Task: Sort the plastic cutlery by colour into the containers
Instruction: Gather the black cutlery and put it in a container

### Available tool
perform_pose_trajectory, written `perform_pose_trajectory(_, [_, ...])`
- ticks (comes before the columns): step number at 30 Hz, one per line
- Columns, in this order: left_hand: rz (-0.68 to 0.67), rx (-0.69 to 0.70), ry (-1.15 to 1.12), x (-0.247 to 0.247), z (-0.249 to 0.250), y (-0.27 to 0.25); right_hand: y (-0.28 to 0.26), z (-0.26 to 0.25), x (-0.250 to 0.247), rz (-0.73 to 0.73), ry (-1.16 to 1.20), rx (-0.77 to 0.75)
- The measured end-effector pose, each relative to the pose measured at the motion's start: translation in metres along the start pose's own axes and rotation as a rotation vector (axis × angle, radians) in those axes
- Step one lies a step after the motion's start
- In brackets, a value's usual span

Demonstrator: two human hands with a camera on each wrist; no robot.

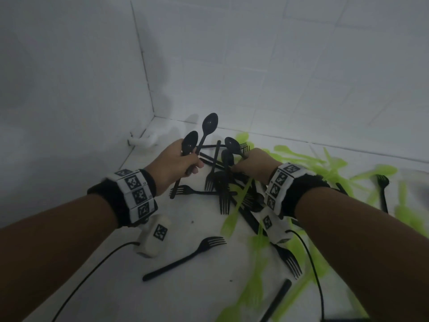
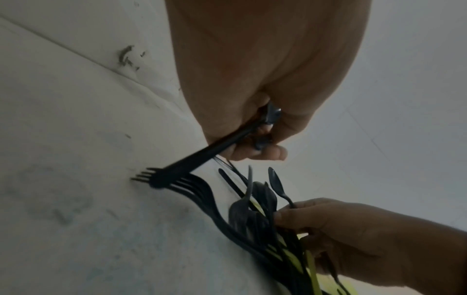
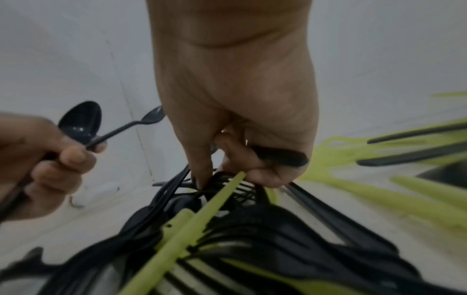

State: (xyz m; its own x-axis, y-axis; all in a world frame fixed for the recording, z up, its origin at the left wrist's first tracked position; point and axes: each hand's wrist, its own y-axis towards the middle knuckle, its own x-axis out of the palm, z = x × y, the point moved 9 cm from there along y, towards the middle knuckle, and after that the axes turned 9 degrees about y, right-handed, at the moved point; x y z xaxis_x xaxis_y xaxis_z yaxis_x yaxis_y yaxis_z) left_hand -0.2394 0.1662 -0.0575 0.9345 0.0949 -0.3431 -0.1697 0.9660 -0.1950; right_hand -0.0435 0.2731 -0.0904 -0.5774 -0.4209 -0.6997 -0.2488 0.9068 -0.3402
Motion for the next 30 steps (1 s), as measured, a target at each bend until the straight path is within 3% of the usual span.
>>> perform_pose_trajectory(4, [-0.019,0.004,-0.102,0.006,0.003,0.001,-0.007,0.007,-0.004,0.010,0.250,0.055])
perform_pose_trajectory(10, [-0.128,0.000,-0.237,0.017,0.006,-0.002,-0.024,-0.006,-0.037,0.241,0.529,-0.079])
perform_pose_trajectory(14, [-0.124,0.018,-0.192,0.017,0.005,0.001,-0.029,-0.002,-0.043,0.279,0.642,-0.107])
perform_pose_trajectory(20, [-0.134,-0.041,-0.142,0.024,0.004,0.002,-0.043,0.005,-0.063,0.449,0.676,-0.154])
perform_pose_trajectory(23, [-0.211,-0.052,-0.121,0.035,0.008,-0.004,-0.045,-0.005,-0.060,0.378,0.793,-0.185])
perform_pose_trajectory(30, [-0.306,0.047,0.089,0.054,0.024,-0.018,-0.054,-0.040,-0.035,0.181,0.774,-0.272])
